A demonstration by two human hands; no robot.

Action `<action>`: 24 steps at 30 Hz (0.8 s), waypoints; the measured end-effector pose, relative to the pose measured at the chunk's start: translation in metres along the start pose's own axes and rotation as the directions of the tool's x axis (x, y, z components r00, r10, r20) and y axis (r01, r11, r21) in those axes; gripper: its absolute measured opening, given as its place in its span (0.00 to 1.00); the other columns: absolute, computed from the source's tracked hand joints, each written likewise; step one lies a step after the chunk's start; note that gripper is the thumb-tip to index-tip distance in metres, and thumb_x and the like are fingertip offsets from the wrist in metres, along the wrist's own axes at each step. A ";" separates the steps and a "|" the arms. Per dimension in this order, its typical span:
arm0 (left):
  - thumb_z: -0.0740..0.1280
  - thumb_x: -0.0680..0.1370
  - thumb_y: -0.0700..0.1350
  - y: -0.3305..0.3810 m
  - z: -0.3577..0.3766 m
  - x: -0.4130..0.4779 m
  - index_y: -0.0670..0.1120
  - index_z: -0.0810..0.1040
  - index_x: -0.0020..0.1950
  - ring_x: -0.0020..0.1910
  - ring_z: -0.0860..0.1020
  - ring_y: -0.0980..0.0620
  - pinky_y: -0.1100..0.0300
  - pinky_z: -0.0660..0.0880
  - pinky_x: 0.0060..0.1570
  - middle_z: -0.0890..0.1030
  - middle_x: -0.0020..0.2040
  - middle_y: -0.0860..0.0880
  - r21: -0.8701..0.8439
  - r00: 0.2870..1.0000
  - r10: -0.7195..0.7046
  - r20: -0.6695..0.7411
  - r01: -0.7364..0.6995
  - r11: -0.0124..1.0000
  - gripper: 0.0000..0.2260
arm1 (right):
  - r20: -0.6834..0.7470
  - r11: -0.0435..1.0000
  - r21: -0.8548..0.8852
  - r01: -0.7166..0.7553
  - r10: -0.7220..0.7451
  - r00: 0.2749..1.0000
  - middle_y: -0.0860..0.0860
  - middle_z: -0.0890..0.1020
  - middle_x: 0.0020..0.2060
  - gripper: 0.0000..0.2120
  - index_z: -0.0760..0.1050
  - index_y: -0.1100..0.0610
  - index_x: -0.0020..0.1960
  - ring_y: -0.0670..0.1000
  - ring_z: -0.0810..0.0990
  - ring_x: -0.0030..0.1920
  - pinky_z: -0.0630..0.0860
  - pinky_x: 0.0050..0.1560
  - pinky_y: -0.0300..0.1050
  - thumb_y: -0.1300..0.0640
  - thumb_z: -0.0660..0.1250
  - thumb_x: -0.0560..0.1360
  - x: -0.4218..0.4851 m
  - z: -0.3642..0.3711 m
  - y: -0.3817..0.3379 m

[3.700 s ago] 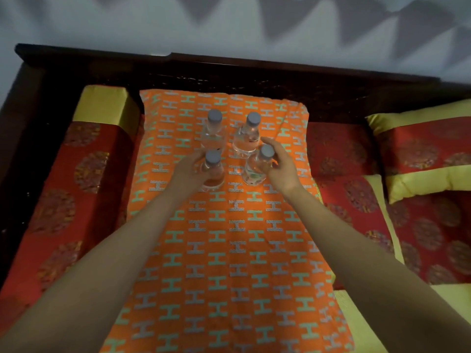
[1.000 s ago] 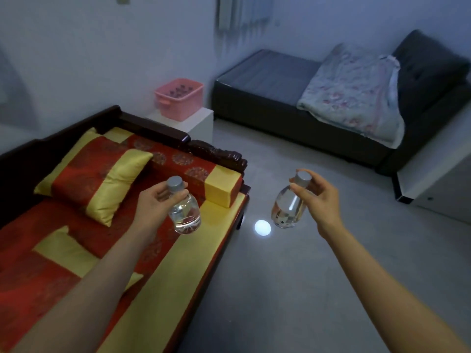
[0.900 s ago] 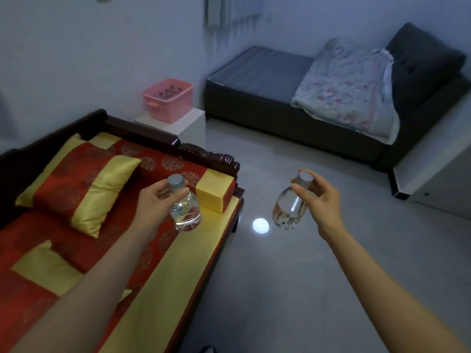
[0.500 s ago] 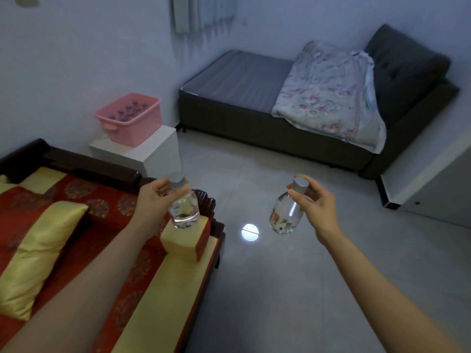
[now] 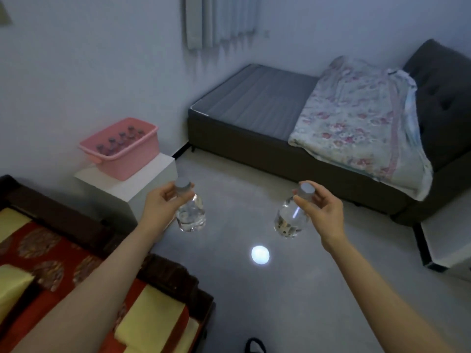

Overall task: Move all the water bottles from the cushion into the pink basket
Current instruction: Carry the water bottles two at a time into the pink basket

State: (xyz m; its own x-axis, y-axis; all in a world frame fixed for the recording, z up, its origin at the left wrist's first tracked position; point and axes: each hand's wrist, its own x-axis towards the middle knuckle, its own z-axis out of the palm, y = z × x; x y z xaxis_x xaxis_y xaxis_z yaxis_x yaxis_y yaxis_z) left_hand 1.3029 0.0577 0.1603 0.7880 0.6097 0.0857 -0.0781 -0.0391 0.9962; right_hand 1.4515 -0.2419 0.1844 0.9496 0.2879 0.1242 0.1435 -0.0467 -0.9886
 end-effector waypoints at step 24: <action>0.76 0.67 0.45 -0.053 -0.096 0.351 0.53 0.84 0.48 0.49 0.83 0.54 0.56 0.77 0.51 0.86 0.48 0.54 0.052 0.833 -0.027 -0.552 0.066 0.996 0.12 | 0.555 0.997 -0.020 0.073 -0.050 0.830 0.48 0.83 0.54 0.19 0.78 0.50 0.60 0.47 0.80 0.57 0.76 0.62 0.57 0.62 0.73 0.71 0.462 0.297 0.050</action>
State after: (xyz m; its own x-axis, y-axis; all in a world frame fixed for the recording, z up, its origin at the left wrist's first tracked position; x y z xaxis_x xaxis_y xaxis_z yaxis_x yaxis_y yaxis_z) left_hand 1.5252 0.3496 0.1364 0.3217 0.9462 0.0356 0.0060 -0.0397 0.9992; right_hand 1.8145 0.1727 0.1672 0.6268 0.7722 0.1046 0.2176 -0.0445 -0.9750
